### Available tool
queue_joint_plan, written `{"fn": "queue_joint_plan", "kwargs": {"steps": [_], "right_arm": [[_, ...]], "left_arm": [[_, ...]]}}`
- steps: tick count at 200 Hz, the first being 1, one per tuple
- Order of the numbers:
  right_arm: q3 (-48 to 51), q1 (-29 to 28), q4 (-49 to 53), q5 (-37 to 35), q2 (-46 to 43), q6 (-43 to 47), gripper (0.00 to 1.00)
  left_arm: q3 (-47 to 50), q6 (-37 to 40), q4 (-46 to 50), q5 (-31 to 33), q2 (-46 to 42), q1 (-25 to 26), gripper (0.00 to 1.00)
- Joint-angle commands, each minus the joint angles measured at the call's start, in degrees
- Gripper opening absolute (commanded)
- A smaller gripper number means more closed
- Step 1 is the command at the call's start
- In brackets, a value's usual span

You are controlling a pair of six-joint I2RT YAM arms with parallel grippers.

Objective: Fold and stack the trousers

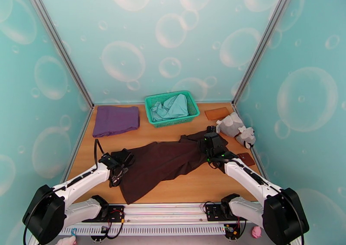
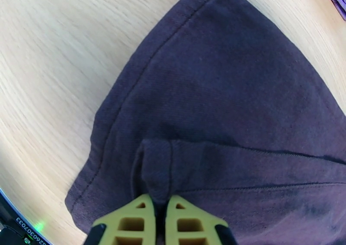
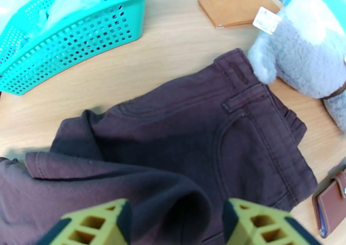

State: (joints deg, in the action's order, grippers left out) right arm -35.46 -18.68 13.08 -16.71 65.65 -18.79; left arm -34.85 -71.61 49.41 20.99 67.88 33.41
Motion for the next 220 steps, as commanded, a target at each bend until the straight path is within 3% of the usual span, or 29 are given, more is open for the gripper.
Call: {"fn": "queue_joint_plan", "kwargs": {"steps": [1,16,69,121,146,220], "right_arm": [[0.7,-0.4,-1.0,0.4,0.4,1.2,0.61],[0.6,-0.4,-1.1,0.7,0.6,1.2,0.61],[0.7,-0.4,-1.5,1.8,1.4,1.3,0.61],[0.8,-0.5,-1.6,2.2,1.8,1.5,0.61],[0.8,-0.5,-1.6,2.3,2.1,1.6,0.61],[0.5,-0.5,-1.8,2.6,3.0,1.4,0.61]], "left_arm": [[-2.9,0.1,1.9,0.9,-0.1,1.6,0.0],[-3.9,0.4,3.0,1.3,0.9,2.5,0.17],[-3.0,-0.3,0.7,6.0,2.3,2.4,0.24],[-3.5,2.6,-4.4,8.3,4.3,-0.9,0.18],[-3.3,4.1,-6.2,8.4,5.3,-1.2,0.0],[-11.4,5.6,2.1,10.8,2.2,0.3,0.0]]}}
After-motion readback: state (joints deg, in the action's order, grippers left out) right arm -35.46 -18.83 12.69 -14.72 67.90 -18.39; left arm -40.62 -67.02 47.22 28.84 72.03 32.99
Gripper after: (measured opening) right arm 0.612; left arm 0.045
